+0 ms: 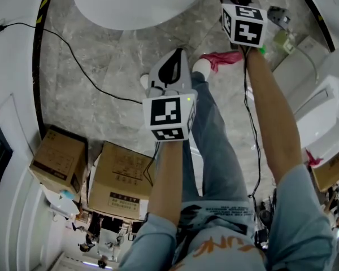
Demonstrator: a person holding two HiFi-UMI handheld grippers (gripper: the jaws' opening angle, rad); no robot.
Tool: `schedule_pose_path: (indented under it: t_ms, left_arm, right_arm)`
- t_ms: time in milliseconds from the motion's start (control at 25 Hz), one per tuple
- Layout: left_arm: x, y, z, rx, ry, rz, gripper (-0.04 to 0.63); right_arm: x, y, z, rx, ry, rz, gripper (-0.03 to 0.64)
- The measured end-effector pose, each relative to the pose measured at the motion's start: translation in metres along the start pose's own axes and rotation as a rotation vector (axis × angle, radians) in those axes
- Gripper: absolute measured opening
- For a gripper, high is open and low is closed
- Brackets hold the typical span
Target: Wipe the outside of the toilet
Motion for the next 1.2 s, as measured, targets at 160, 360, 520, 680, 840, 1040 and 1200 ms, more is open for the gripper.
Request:
schedule_pose_path:
  t_ms: [160, 360, 520, 680, 840, 1040, 1200]
  left_arm:
    - [0.014, 0.006, -0.011, -0.007, -0.003, 0.000, -0.006]
    - [0.033, 0.012, -0.023, 0.001, -0.017, 0.015, -0.006]
    - [0.046, 0.021, -0.034, 0.008, -0.023, 0.013, -0.006]
    - [0.060, 0.031, -0.043, 0.029, -0.029, 0.023, -0.006]
    - [0.071, 0.035, -0.051, 0.040, -0.035, 0.031, -0.006]
    - [0.080, 0.033, -0.058, 0.046, -0.033, 0.061, -0.006]
    - [0.091, 0.036, -0.068, 0.063, -0.047, 0.069, -0.006]
  right_arm:
    - [0.014, 0.003, -0.021, -0.008, 0.002, -0.012, 0.071]
    - [0.026, 0.013, -0.043, -0.003, -0.014, -0.011, 0.071]
    - [0.032, 0.019, -0.061, -0.005, -0.017, -0.018, 0.071]
    - [0.038, 0.025, -0.079, 0.005, -0.022, -0.029, 0.071]
    - [0.047, 0.032, -0.100, 0.011, -0.038, -0.049, 0.071]
    - [0.054, 0.040, -0.124, 0.006, -0.063, -0.060, 0.071]
    - [0.060, 0.048, -0.149, 0.015, -0.106, -0.078, 0.071]
Point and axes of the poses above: the fingertips, and each gripper's own axes: x backward along the fingers, z to its right, y out of its underside, the point moved 5 cm from there along x, backward along the fingers, and after that the axes turned 8 degrees about y, right-handed, at the moved point
